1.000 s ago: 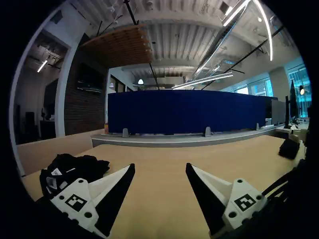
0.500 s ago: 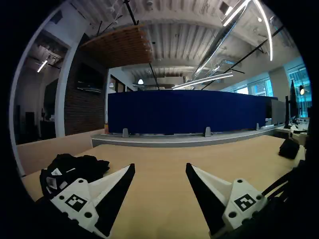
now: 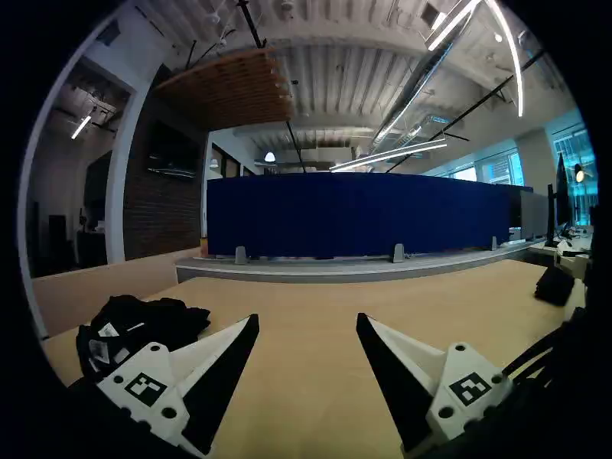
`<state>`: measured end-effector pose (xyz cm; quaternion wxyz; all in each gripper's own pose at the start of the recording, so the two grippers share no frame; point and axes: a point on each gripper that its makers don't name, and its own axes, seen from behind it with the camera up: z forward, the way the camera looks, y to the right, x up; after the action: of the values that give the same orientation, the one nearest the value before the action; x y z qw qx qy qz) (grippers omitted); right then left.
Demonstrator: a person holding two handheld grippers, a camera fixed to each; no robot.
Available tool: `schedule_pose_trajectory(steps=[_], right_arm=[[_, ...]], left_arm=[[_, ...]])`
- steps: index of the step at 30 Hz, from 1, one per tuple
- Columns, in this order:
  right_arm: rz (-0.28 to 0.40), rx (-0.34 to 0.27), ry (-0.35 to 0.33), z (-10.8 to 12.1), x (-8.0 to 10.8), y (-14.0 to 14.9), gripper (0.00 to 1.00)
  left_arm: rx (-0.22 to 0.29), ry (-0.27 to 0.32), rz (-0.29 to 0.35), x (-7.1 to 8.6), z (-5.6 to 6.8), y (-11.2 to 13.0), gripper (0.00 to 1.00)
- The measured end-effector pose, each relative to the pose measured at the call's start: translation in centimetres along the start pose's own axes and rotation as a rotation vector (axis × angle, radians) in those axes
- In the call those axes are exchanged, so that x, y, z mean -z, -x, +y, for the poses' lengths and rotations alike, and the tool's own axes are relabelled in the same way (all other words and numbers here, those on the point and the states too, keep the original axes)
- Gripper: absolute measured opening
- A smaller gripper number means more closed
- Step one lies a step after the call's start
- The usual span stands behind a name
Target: Fold towel
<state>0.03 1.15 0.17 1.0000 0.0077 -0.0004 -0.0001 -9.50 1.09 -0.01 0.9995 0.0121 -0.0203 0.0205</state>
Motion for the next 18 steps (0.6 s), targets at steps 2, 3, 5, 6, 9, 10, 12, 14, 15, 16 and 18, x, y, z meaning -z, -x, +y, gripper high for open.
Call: schedule_pose_trajectory(steps=[2, 3, 5, 6, 9, 10, 12, 14, 15, 16, 18], right_arm=[[0.0, 0.0, 0.0, 0.04, -0.03, -0.03, 0.99], [0.0, 0.0, 0.0, 0.05, -0.05, -0.04, 1.0], [0.0, -0.001, 0.0, 0.05, -0.08, 0.0, 1.0], [0.0, -0.001, 0.0, 0.05, -0.09, 0.02, 1.0], [0.0, -0.001, 0.0, 0.08, -0.06, 0.01, 1.0], [0.0, -0.001, 0.0, 0.07, -0.06, 0.0, 1.0], [0.0, -0.001, 0.0, 0.05, -0.07, 0.0, 1.0], [0.0, -0.001, 0.0, 0.04, -0.08, -0.01, 1.0], [0.0, -0.001, 0.0, 0.03, -0.09, -0.01, 1.0], [0.0, -0.001, 0.0, 0.04, -0.09, -0.01, 1.0], [0.0, -0.001, 0.0, 0.05, -0.1, -0.03, 1.0]], left_arm=[[0.0, 0.0, 0.0, -0.01, -0.02, 0.0, 0.94], [0.0, 0.0, 0.0, -0.01, -0.03, 0.01, 0.94], [0.0, 0.0, 0.0, -0.03, -0.02, -0.01, 0.94], [0.0, 0.0, 0.0, -0.03, -0.01, -0.02, 0.94], [0.0, 0.0, 0.0, -0.05, -0.01, -0.03, 0.94], [0.0, 0.0, 0.0, -0.04, -0.01, -0.02, 0.94], [0.0, 0.0, 0.0, -0.03, -0.02, 0.0, 0.94], [0.0, 0.0, 0.0, 0.0, -0.02, 0.03, 0.94], [0.0, 0.0, 0.0, 0.01, -0.02, 0.04, 0.94], [0.0, 0.0, 0.0, 0.02, -0.01, 0.05, 0.94], [0.0, 0.0, 0.0, 0.04, -0.01, 0.07, 0.94]])
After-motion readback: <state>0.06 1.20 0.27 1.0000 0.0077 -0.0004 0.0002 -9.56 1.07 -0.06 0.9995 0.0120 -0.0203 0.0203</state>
